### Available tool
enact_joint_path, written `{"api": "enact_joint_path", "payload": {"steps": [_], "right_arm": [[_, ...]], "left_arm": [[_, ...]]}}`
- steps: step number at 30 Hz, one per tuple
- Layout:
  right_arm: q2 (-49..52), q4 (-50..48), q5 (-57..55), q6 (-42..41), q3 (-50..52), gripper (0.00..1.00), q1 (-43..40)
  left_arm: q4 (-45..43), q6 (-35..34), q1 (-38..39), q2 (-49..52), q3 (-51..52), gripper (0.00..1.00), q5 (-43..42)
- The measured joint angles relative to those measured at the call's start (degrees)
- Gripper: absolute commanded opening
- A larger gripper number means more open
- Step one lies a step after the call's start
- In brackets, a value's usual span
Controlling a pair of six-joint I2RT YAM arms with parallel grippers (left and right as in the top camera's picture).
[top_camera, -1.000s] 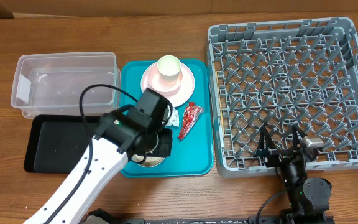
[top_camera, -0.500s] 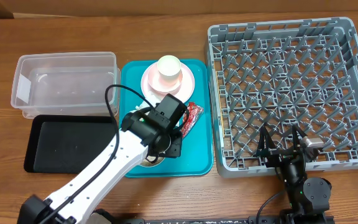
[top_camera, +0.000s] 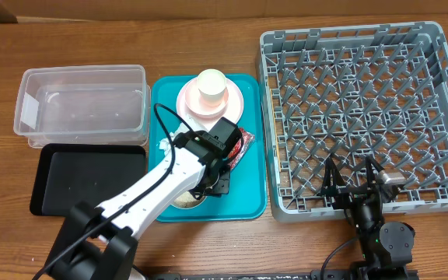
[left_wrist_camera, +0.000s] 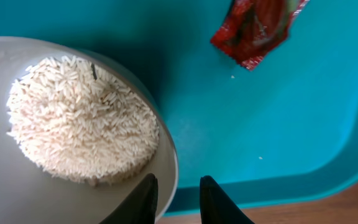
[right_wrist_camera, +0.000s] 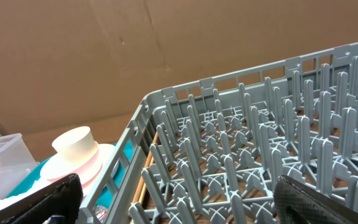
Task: Sort waste into correct bins and load items into the dishwasher
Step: 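Move the left gripper to the grey rice bowl and grasp its rim, then lift the rice bowl with the left gripper over the black tray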
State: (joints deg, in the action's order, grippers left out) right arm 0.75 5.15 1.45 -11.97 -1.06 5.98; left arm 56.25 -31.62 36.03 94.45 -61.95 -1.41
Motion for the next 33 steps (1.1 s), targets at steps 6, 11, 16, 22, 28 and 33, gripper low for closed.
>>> {"api": "enact_joint_path", "payload": {"steps": [6,11,16,22,28,33], "right_arm": [[0.00,0.00,0.00,0.00,0.00,1.00,0.02],[0.00,0.02,0.02,0.00,0.00,1.00,0.00],[0.00,0.02,0.00,0.00,0.00,1.00,0.02],[0.00,-0.02,0.02,0.00,0.00,1.00,0.02],[0.00,0.00,0.02,0.02,0.00,1.00,0.02],[0.00,0.00,0.00,0.00,0.00,1.00,0.02]], "left_arm": [[-0.66,-0.02,0.00,3.76,0.07,0.17,-0.02],[-0.85,-0.02,0.00,4.48,0.11,0.13,-0.02],[-1.09,0.00,0.00,4.48,0.11,0.04,0.17],[-0.87,-0.02,0.00,4.48,0.09,0.04,0.42],[4.59,0.00,0.00,4.48,-2.38,0.04,0.98],[12.48,0.02,0.00,4.44,-8.15,0.04,2.89]]}}
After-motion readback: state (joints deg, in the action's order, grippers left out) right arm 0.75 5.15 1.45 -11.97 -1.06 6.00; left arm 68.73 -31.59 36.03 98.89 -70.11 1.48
